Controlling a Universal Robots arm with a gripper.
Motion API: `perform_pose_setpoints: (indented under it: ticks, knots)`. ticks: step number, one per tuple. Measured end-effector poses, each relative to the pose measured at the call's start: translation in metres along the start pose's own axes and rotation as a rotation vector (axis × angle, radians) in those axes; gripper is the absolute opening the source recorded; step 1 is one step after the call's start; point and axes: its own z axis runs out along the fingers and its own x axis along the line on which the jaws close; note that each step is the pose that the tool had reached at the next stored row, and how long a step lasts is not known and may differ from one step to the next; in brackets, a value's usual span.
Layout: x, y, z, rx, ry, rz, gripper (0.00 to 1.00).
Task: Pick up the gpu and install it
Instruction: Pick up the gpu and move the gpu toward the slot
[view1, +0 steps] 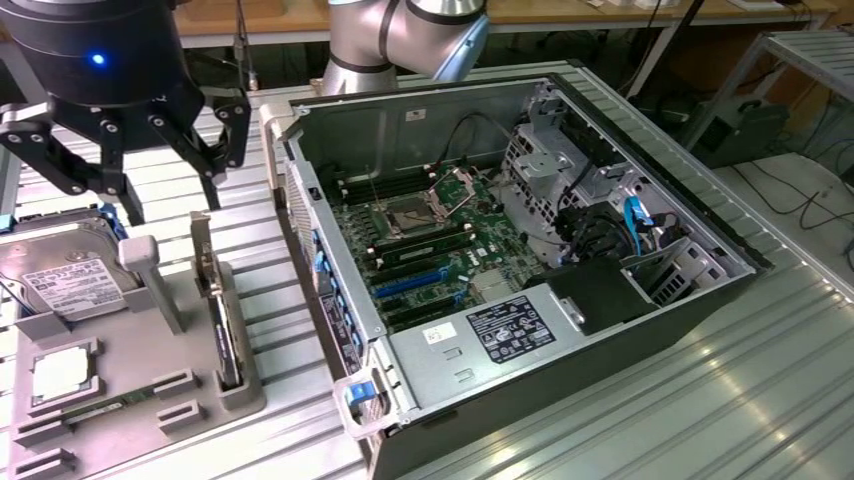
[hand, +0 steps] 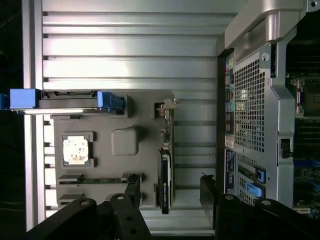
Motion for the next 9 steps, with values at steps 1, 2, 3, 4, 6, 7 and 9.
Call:
perform_pose_setpoints:
  ticks: [1,2,3,4,6,7,9]
  knots:
    - [0.0,-0.0001,0.0004,0.0001,0.0001,0.0,0.6]
    - [0.0,-0.0003,0.0007,0.0002,0.0001,0.0,0.6]
    - [0.0,-0.0005,0.001,0.0004,0.0001,0.0,0.6]
    - [0.0,-0.0008,0.0012,0.0007,0.0001,0.0,0.6]
    - [0.0,-0.0013,0.0018,0.0014,0.0001,0.0,0.6]
    - [0.0001,-0.0015,0.0023,0.0018,0.0,0.0,0.6]
    - [0.0001,-0.0022,0.003,0.0029,0.0001,0.0,0.6]
